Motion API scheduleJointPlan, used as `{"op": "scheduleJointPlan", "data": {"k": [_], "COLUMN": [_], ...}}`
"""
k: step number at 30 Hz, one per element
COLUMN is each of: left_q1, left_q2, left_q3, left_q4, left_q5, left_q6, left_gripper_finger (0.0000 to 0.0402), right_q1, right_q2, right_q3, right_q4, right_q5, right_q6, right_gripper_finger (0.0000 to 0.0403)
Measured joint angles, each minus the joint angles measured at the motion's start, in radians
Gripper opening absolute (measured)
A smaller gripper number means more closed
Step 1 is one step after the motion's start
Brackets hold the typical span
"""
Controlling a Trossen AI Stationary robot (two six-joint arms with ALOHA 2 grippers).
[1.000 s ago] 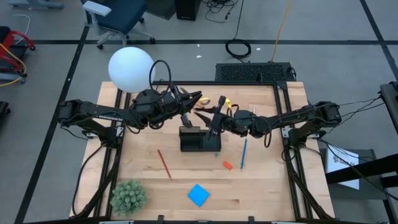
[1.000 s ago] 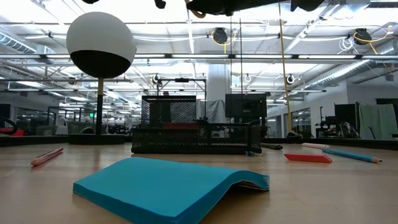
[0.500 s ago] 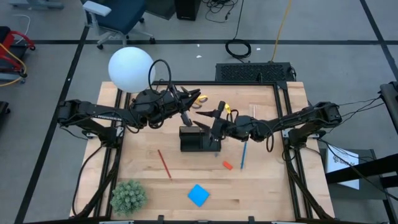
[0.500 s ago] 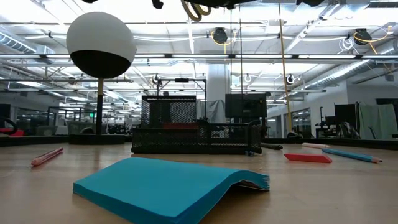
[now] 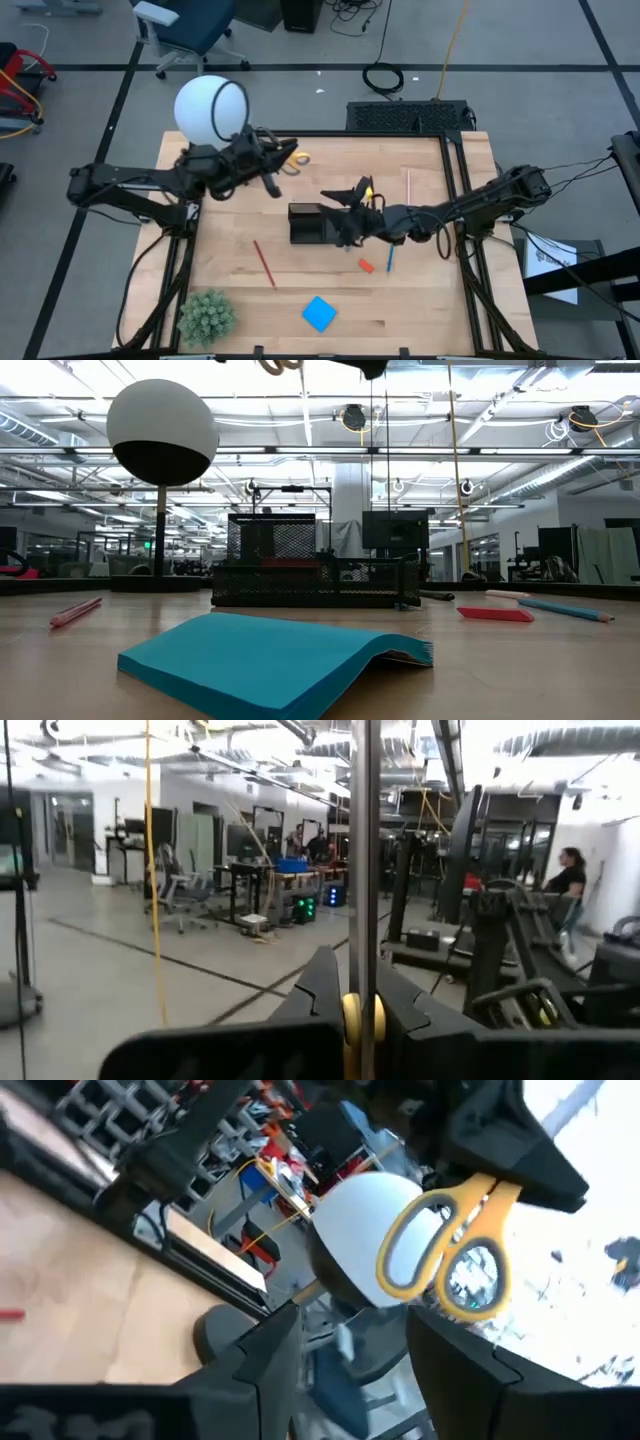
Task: Pick and place office supplies into organizer
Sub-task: Put the yellow scissors into the desk organizer
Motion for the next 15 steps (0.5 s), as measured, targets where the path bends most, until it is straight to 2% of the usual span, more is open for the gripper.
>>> {"op": "scheduleJointPlan", "data": {"k": [6, 15], "left_q1": [0.000, 0.000], "left_q2": [-0.084, -0.080], "left_q3": [0.000, 0.000], "left_q4": [-0.136, -0.191], "left_q5": [0.049, 0.230], "left_q6": [-0.150, -0.389], "left_gripper_finger": [0.0003, 0.0005], "right_q1": [0.026, 0.035], "right_q2": [0.000, 0.000], "right_q3": [0.000, 0.000], "right_q4": [0.000, -0.004], "right_q5": [-0.001, -0.001], "right_q6": [-0.169, -0.379], "right_gripper_finger": [0.0171, 0.0173]}}
